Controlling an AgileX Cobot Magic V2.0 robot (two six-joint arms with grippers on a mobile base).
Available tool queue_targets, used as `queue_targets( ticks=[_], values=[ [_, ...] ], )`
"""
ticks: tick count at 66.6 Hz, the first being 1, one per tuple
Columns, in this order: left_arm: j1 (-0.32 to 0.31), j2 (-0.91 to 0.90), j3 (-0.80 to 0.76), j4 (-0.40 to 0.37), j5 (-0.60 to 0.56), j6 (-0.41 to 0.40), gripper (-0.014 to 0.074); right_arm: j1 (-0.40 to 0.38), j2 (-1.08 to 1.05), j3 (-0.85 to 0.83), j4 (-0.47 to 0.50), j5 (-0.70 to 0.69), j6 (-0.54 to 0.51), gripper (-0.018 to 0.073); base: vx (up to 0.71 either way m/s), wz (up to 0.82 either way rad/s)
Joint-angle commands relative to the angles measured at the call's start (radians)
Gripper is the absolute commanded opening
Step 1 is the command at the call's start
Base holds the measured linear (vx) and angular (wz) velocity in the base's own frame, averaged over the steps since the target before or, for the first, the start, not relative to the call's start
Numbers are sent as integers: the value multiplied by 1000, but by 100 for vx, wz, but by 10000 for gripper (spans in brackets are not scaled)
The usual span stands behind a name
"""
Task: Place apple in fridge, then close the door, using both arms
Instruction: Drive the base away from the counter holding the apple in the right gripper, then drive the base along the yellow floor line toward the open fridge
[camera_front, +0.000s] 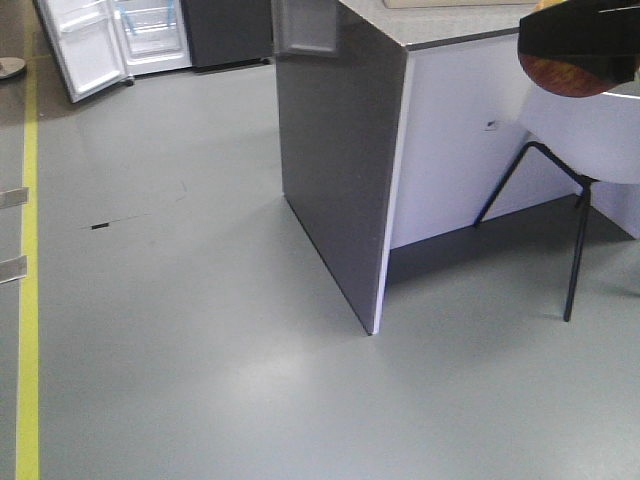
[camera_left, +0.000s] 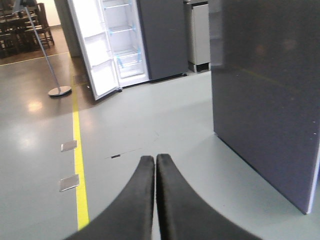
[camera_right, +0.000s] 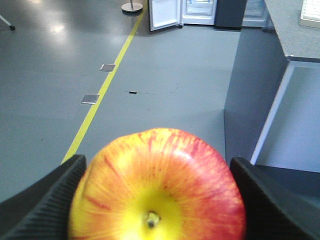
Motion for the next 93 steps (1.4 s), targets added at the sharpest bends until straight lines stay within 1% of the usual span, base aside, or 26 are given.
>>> queue_targets(
  ticks=[1,24,93],
  values=[
    [-3,-17,15,-3,-64,-6,-8,-6,-22,-33,38,-67,-11,183,6,24],
    [-3,-17,15,-3,-64,-6,-8,-6,-22,-33,38,-67,-11,183,6,18],
    [-3,-17,15,-3,-64,-6,-8,-6,-22,-33,38,-67,-11,186,6,7]
  ],
)
